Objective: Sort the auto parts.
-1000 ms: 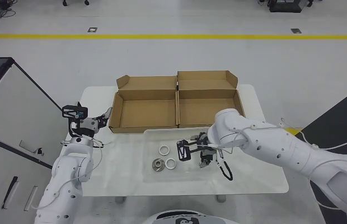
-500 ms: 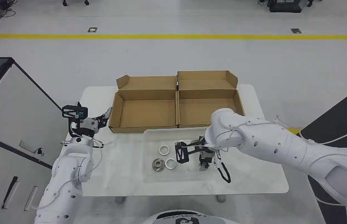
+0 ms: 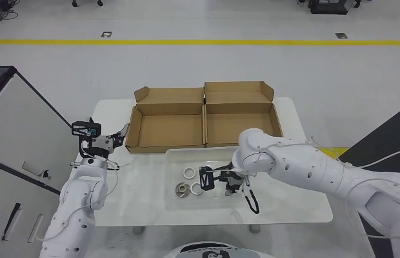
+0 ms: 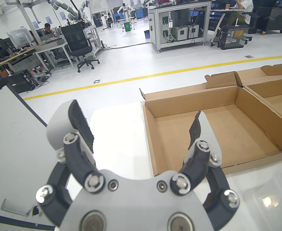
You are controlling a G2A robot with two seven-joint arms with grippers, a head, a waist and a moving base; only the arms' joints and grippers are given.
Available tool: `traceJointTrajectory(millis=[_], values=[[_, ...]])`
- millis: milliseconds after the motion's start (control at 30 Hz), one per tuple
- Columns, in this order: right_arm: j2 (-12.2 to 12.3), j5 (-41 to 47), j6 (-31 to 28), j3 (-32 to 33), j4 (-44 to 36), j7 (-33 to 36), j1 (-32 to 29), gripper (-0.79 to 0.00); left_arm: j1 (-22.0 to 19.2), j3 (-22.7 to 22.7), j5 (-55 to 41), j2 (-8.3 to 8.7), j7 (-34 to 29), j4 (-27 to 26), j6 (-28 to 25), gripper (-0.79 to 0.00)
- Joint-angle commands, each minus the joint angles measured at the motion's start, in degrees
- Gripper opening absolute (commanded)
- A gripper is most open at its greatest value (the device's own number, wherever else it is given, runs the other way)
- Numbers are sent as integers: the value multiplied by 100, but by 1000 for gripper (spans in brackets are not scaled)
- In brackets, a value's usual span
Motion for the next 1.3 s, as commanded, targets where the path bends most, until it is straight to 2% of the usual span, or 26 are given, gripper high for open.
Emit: traceJointTrajectory(millis=[0,433,700,1267], values=[[-26,-19,59,0,19,59,-16,-422,0,0,0,0,0,0,0,0],[-74,-104,239,0,95,239,-93,-419,0,0,0,0,0,0,0,0],[-54,-160,270,0,114,270,-130,-474,0,0,0,0,0,0,0,0],[-19,-323,12,0,201,12,-119,-499,0,0,0,0,0,0,0,0]])
